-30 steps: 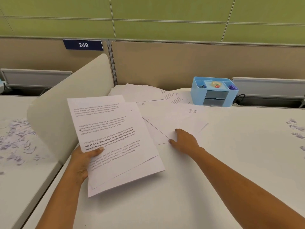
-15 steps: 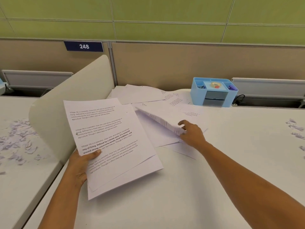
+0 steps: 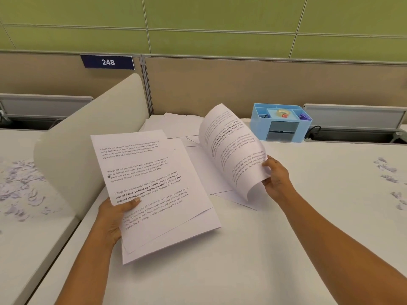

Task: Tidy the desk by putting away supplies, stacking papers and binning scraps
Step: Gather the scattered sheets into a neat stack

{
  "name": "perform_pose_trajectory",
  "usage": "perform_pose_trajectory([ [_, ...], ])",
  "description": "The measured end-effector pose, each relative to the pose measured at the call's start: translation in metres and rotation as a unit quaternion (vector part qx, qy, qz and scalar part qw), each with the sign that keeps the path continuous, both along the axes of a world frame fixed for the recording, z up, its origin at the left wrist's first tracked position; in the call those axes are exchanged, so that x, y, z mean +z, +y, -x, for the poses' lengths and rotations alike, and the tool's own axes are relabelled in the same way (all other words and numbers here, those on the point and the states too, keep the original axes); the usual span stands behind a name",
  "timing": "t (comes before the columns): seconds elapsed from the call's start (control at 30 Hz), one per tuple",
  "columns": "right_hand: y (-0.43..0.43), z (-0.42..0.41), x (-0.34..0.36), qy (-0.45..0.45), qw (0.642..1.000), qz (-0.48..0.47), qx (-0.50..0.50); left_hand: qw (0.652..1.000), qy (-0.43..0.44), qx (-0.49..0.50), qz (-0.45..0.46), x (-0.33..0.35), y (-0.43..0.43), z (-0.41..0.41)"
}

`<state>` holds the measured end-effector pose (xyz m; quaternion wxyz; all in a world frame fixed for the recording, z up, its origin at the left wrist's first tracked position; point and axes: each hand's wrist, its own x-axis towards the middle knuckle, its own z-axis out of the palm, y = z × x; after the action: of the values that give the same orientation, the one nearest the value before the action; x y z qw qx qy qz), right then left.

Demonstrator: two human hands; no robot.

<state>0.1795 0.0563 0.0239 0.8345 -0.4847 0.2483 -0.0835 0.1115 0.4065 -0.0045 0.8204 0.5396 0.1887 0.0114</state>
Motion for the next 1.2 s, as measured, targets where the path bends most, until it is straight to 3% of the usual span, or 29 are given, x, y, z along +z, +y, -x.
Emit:
perform_pose_trajectory([
  [0.13, -0.001, 0.002, -0.005, 0.002, 1.0, 0.012, -0.007, 1.0, -0.008, -0.008, 0.006, 0.0, -0.002, 0.001],
  [0.4, -0.011, 0.006, -0.015, 0.032, 0.975, 0.219, 0.021, 1.0, -0.005, -0.005, 0.003, -0.002, -0.003, 0.0],
  [0.67, -0.01, -0.015, 0.064, -0.018, 0.985, 0.169, 0.038, 0.999, 0.01, -0.008, -0.041, 0.0, -0.011, -0.003],
  [0.8, -0.008, -0.018, 0.103, -0.016, 0.965, 0.213, 0.155, 0.998, 0.014, -0.017, -0.059, 0.0, -0.016, -0.005],
  [0.9, -0.008, -0.023, 0.115, 0.018, 0.914, 0.309, 0.262, 0.996, 0.019, -0.038, -0.078, 0.0, -0.016, -0.004],
  [0.97, -0.004, -0.026, 0.118, 0.023, 0.862, 0.375, 0.34, 0.994, 0.028, -0.056, -0.092, 0.001, -0.017, -0.003],
  [1.07, 0.006, -0.031, 0.117, 0.036, 0.732, 0.52, 0.439, 0.99, 0.028, -0.084, -0.106, 0.003, -0.019, -0.002],
  [1.2, 0.029, -0.035, 0.111, 0.008, 0.552, 0.713, 0.433, 0.985, 0.021, -0.149, -0.085, 0.005, -0.022, 0.001],
])
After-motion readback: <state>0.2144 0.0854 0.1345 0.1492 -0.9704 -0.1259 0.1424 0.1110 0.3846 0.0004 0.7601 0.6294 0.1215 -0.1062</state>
